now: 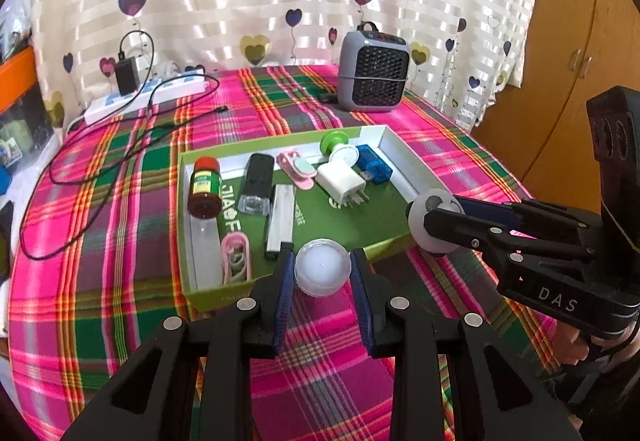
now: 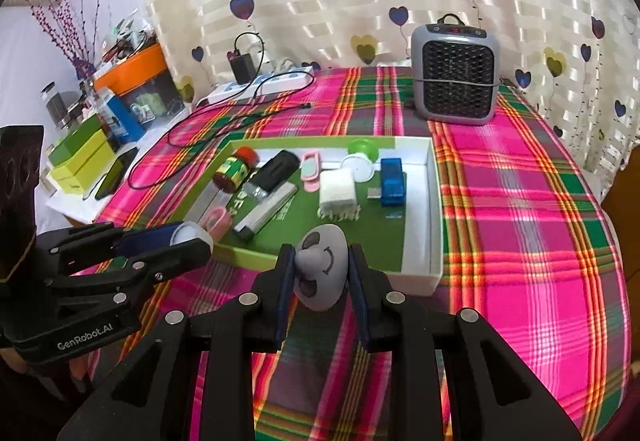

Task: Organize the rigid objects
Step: 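Carry the white ball to the box with the left tool while the right carries the egg, then open the left tool on the ball in the box while the right releases the egg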

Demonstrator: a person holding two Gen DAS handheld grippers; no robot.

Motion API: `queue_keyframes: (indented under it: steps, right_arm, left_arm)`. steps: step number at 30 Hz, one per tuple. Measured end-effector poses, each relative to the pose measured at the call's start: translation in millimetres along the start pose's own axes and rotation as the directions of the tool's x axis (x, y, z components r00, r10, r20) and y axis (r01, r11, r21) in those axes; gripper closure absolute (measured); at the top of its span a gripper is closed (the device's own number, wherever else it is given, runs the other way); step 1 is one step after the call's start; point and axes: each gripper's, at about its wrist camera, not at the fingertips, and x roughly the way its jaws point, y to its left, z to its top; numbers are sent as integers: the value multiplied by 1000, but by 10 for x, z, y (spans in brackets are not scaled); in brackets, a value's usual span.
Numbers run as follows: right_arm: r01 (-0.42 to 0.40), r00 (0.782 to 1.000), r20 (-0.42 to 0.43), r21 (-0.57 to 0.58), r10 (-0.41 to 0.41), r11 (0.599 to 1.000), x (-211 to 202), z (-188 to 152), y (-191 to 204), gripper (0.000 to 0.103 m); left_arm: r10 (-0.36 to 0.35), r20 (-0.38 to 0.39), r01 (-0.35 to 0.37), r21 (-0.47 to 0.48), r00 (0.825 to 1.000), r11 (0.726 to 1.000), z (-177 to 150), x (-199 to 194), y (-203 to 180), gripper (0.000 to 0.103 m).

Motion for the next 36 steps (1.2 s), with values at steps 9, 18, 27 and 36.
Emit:
queue_keyframes:
  steps: [9,18,27,36]
  right_arm:
    - [3,1000,17,-6,-3,1000,3,151,-46,76]
    - [35,999,-24,16,-35,999,257,264,-203,76]
    - [68,995,-71,23,-66,997,468,258,-302,76]
    - [84,991,-110,25,-81,996,575,226,-388,76]
  left_arm:
    - [-3,7,3,13,1000,1000,125,59,-28,76]
    - [-10,-23,10,-15,1000,1000,210,309,49,76]
    - [-21,-49,19,-30,999,999,253,529,44,76]
    - [-25,-94,22,-30,995,999,226,709,39,76]
